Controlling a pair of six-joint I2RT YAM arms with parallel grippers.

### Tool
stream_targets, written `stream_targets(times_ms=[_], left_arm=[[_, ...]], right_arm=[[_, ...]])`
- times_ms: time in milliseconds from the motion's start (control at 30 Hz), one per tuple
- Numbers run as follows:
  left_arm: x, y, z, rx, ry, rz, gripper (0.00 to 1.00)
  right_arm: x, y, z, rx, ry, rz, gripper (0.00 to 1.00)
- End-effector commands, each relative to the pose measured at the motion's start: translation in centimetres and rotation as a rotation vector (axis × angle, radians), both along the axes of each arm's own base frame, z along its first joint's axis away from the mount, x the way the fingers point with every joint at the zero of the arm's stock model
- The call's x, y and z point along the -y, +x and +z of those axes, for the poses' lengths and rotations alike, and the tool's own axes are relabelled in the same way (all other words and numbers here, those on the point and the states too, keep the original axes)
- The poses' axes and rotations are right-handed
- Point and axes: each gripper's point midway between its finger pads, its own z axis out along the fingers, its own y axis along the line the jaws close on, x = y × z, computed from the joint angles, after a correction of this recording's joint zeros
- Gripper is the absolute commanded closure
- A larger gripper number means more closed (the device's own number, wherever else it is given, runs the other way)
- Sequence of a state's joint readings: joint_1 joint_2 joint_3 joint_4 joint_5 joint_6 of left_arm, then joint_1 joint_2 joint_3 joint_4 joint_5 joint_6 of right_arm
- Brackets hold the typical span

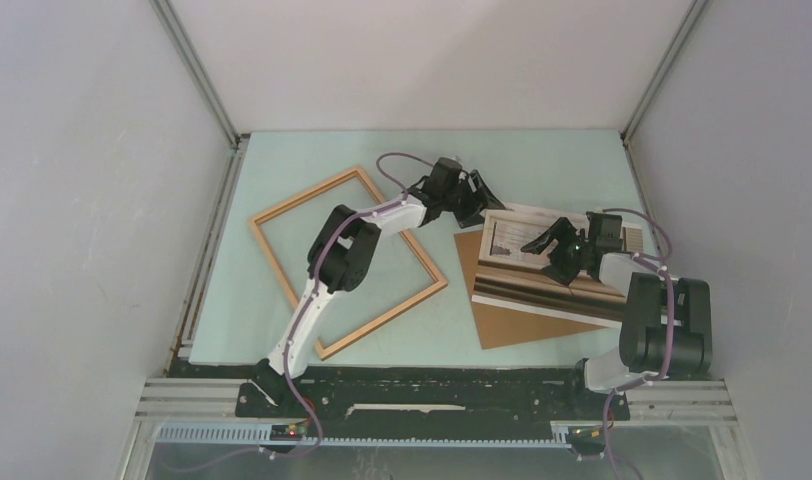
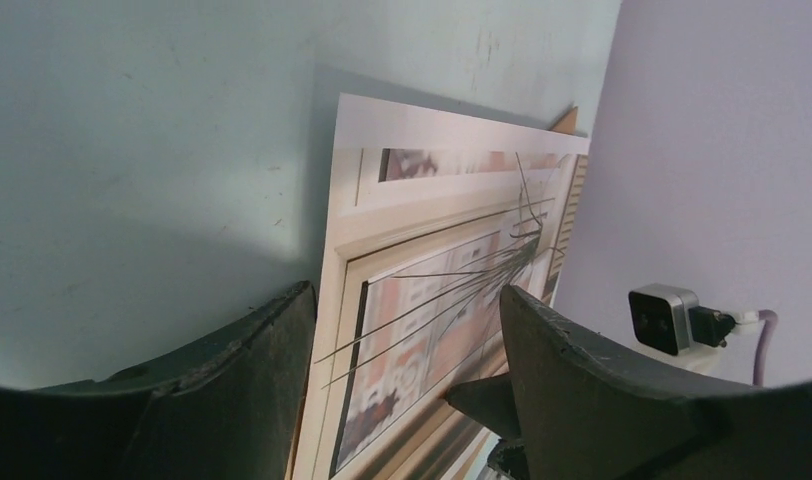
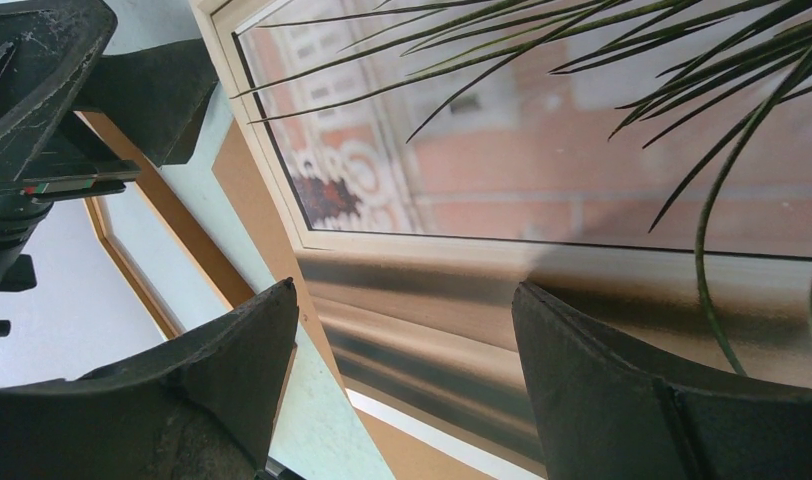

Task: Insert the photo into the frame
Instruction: Pick up the photo at the center of the board.

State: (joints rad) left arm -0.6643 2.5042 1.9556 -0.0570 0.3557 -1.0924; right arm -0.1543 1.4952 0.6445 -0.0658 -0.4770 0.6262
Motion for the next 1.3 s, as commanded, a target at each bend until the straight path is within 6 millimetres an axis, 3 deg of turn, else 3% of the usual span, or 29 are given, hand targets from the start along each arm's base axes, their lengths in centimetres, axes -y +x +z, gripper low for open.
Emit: stream_targets(times_ms=[0, 267, 500, 833, 1267], left_arm=[[1.3, -0.2, 7.5, 0.085, -0.197, -0.045, 0.26], [0.7, -0.8, 9.0, 0.134, -0.279, -0.024, 0.31], [0.8, -1.0, 8.0, 0.142, -0.249, -0.028, 0.47], [0.6, -0.2, 4.8, 0.137, -0.114, -0.015, 0.58], [1.3, 0.1, 4.5, 0.153, -0.114, -0.040, 0.73]], right_arm=[[0.6, -0.3, -1.1, -0.037, -0.043, -0.006, 0.13], [0.5, -0.3, -1.1, -0.034, -0.043, -0.004, 0.13], [0.4, -0.2, -1.0, -0.030, -0.041, -0.001, 0.13], [0.4, -0.2, -1.0, -0.030, -0.041, -0.002, 0.13], [0.5, -0.3, -0.9, -0.029, -0.047, -0.002, 0.13]])
